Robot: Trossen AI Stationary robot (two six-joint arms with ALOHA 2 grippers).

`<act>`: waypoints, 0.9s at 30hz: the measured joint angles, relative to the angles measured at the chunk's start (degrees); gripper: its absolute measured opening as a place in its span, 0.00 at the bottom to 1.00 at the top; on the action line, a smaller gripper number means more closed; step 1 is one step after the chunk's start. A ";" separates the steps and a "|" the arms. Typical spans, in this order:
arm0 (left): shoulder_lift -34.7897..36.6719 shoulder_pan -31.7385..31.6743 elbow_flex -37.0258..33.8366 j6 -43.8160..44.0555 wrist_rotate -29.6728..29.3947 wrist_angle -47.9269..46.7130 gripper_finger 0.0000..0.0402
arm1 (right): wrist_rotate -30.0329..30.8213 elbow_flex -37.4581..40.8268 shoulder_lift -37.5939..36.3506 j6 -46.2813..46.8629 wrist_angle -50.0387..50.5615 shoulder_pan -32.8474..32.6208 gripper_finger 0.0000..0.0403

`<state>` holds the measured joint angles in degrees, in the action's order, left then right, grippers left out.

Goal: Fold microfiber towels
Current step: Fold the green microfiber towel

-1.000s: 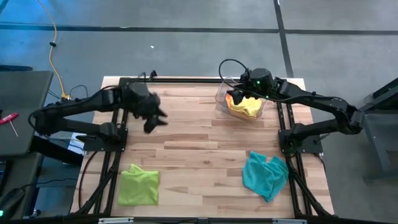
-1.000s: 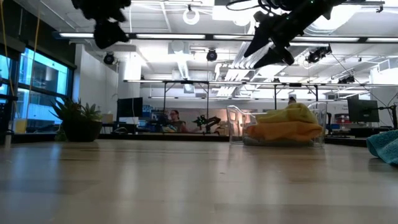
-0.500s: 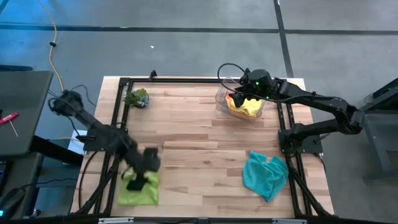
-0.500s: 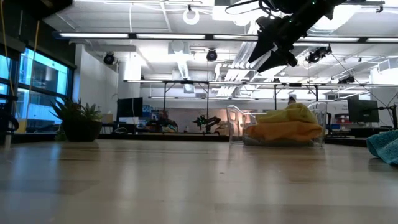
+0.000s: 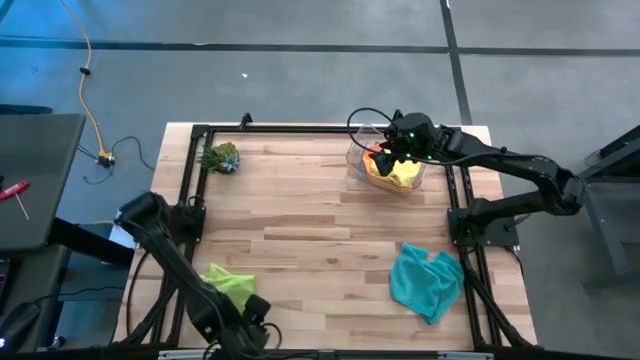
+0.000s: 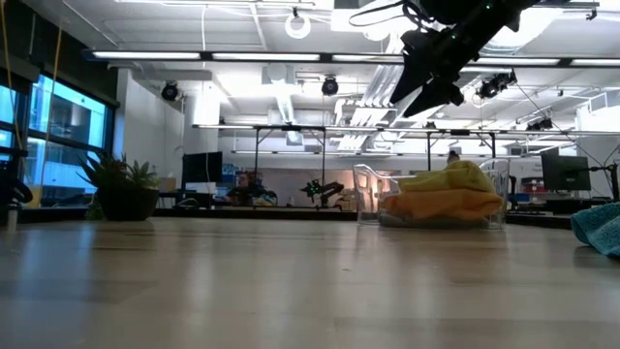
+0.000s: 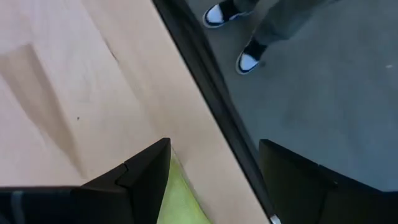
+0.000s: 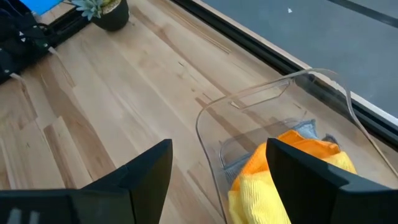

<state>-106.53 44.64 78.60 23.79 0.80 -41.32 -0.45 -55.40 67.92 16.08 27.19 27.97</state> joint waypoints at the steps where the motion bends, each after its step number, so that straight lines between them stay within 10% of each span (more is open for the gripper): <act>1: -0.82 0.00 0.03 -0.02 -0.43 -0.29 0.58 | 0.00 0.00 0.00 0.50 0.02 0.00 0.63; 27: -7.80 0.85 -4.46 -1.01 -0.62 0.22 0.38 | 1.35 0.00 0.79 3.38 -0.54 0.00 0.63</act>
<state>-114.33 45.50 74.14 22.78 0.18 -41.09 0.91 -55.40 68.71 19.46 26.65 27.97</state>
